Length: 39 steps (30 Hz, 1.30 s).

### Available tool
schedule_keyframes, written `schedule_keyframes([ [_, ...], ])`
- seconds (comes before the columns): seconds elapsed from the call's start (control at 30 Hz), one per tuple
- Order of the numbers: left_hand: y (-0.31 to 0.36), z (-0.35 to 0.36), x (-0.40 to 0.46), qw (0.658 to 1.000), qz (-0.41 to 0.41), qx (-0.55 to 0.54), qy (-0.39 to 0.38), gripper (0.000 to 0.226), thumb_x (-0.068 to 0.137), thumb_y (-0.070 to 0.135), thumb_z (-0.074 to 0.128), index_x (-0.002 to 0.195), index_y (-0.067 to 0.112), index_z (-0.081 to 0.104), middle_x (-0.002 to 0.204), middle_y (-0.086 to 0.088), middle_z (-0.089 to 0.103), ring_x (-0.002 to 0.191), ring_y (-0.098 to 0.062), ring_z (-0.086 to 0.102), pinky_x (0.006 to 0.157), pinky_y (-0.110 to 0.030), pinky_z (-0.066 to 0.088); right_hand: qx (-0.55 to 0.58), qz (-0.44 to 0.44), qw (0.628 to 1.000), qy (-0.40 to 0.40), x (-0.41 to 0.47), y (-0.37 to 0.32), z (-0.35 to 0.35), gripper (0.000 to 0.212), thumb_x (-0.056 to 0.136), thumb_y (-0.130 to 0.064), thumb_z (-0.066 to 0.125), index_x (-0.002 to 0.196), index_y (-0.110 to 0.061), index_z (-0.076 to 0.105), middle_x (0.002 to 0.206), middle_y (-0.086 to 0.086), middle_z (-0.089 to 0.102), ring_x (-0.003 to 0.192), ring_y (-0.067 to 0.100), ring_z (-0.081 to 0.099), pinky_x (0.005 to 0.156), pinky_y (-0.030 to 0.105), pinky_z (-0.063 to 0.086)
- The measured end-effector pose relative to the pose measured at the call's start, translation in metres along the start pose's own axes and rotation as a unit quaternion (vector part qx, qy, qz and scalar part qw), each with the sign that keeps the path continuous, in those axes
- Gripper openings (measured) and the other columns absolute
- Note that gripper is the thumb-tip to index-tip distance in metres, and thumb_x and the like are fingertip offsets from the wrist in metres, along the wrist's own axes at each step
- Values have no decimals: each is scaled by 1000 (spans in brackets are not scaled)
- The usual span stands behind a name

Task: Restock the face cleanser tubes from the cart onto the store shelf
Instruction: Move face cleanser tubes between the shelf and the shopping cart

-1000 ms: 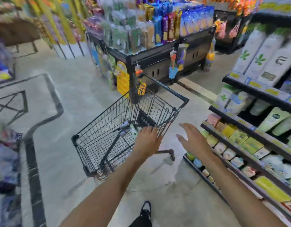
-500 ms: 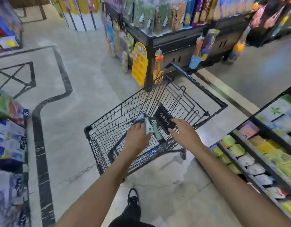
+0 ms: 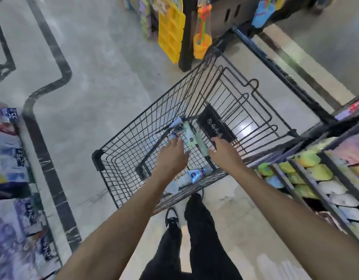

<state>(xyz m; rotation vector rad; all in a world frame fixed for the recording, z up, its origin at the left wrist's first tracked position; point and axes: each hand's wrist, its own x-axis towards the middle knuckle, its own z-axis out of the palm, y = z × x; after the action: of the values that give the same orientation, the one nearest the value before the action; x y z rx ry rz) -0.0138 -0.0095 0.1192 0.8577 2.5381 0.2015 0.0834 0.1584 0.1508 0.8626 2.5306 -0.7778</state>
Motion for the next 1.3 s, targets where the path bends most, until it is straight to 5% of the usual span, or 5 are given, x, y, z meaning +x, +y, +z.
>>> schedule_keyframes([
  [0.47,-7,135,183,974,-120,-145,-126,42,102,35,55,133,7,52,128,-17,61,112,-35,63,92,-45,52,1,99,990,-105,189,80,116,36,98,-32,62,123,-9,53,116,16,66,102,36,67,72,38,45],
  [0.67,-26,195,253,936,-227,-236,-127,32,101,22,58,127,3,56,114,-9,62,82,-18,56,54,-21,37,-13,117,987,-113,247,92,176,41,95,-30,63,130,-11,53,123,16,66,109,38,66,81,39,51],
  [0.97,-27,239,302,878,-307,-360,-80,58,96,28,70,143,3,45,140,-17,57,127,-32,57,99,-38,47,-110,70,992,-5,262,101,225,41,91,-9,64,130,-10,49,128,14,58,114,33,61,85,44,53],
  [1.17,-31,255,313,875,-327,-353,-50,33,97,23,64,124,7,53,109,-8,63,93,-23,66,73,-35,55,-133,52,989,-39,265,110,240,53,90,-29,76,131,-11,50,127,14,54,117,31,54,85,46,52],
  [1.3,-38,256,309,883,-307,-351,-56,30,94,25,69,113,5,58,96,-4,61,82,-18,60,55,-23,40,-157,41,986,-22,274,110,233,32,97,-8,60,129,-9,55,125,14,58,117,32,58,86,45,52],
])
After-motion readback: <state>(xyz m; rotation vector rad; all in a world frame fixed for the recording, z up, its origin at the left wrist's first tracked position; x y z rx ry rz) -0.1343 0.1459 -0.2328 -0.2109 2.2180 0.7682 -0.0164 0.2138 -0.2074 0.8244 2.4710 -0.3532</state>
